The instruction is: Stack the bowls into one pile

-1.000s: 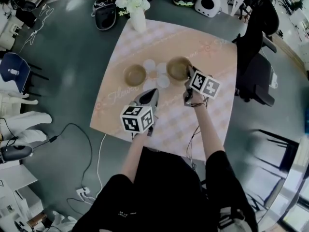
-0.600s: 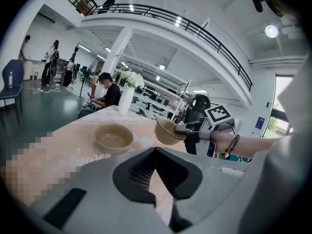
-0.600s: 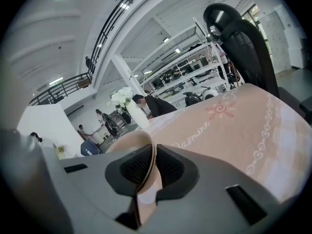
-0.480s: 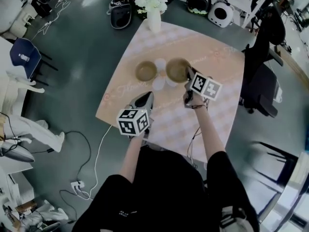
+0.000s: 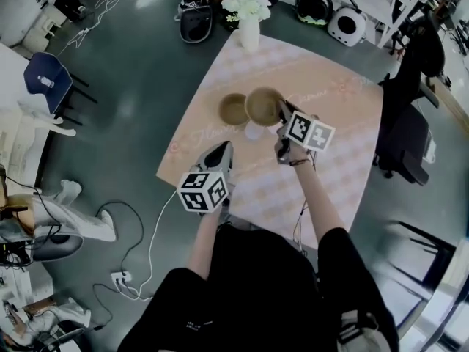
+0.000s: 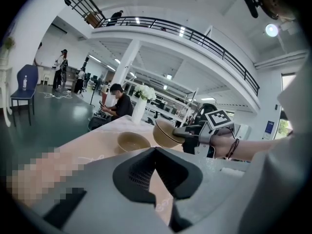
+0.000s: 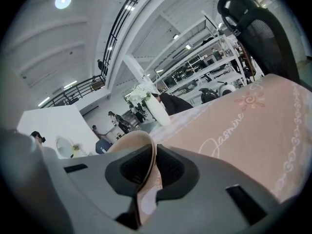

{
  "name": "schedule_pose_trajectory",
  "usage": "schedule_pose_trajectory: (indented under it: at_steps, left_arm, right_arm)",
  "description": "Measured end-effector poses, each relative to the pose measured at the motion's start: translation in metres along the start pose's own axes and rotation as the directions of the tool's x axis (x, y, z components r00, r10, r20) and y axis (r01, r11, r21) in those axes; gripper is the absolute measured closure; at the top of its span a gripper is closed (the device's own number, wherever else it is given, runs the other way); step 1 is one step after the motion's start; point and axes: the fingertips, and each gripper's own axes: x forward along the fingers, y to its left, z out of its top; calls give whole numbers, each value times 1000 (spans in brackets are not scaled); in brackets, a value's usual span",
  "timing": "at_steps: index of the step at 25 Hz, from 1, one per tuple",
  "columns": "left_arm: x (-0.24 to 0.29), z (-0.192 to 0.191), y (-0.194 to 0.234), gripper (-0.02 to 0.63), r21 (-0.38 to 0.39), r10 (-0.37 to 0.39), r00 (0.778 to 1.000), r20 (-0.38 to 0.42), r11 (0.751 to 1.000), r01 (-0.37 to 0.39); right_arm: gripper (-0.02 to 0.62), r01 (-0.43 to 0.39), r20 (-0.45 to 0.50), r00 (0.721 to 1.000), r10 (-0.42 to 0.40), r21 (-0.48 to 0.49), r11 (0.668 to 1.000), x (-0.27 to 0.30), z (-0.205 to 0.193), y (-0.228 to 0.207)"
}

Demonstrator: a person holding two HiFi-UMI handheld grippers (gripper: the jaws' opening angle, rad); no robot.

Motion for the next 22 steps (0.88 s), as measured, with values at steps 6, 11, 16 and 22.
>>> schedule_pose_trajectory:
  at_steps: [6,11,16,22]
  left_arm:
    - [-6,6,28,609,-10,27,999,21,1000,-27]
    - [-10,7,46,609,-25,42,999,13,999,-42]
    - [-8,5,51,609,-38,42,999,-5,998,-42]
    - [-7,2,55,609,-47,39,999,-20,998,-40]
  right_arm:
    - [575,-39,-10,999,39,-3,999,30,-9,24]
    - [575,-51,-43,998,49,-47,998,51,-22,43]
    - [575,-39,-96,995,27,-126,991,67,-35,49]
    - [571,-17,-151,988,-13,-195,981,80,-50,50]
